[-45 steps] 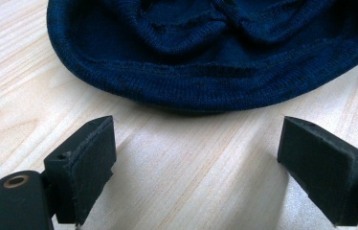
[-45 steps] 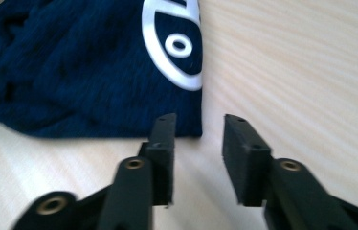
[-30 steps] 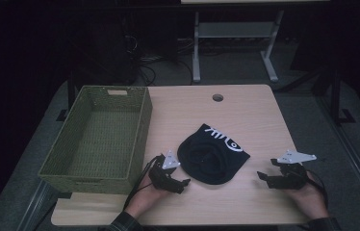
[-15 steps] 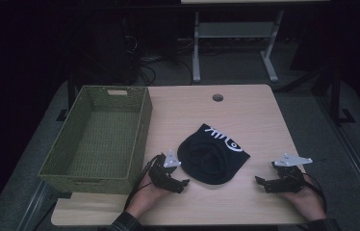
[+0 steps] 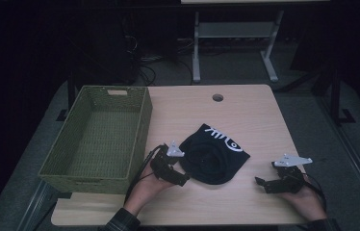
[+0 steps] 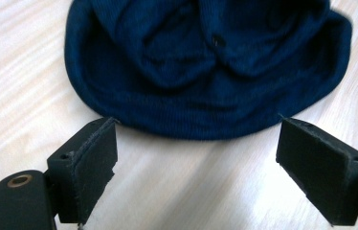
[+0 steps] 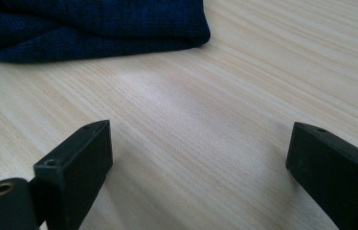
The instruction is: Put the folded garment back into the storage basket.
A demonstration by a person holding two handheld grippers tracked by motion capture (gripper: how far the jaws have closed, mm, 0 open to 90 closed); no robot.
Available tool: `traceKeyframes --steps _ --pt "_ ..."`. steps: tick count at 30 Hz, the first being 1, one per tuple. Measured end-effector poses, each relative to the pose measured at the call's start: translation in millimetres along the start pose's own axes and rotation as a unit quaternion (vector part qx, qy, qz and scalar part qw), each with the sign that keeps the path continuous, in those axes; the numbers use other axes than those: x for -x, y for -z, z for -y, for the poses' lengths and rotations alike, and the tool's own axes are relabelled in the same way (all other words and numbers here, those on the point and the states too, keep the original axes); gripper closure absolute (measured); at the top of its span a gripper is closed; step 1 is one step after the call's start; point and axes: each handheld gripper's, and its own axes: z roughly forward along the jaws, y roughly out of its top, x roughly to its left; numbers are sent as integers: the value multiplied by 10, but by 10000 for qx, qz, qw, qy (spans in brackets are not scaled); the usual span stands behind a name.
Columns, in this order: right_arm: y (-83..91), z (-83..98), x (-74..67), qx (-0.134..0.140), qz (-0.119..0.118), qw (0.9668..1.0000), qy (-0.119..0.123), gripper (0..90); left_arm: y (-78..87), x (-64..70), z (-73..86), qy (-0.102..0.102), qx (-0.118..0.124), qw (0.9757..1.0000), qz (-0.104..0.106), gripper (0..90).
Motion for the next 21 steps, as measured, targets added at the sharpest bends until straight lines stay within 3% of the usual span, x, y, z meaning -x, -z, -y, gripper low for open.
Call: traceKeyframes --steps 3,8,14,21 --pt "0 0 1 0 0 10000 2 83 9 7 -123 24 3 10000 50 136" --pt "0 0 0 -1 2 10000 -1 83 -55 39 -304 -88 -208 9996 176 144" --pt "0 0 0 0 2 10000 0 83 -217 91 -434 -267 -531 9977 323 158" --pt "0 0 0 0 0 10000 -1 83 -379 101 -548 -327 -729 9960 409 182"
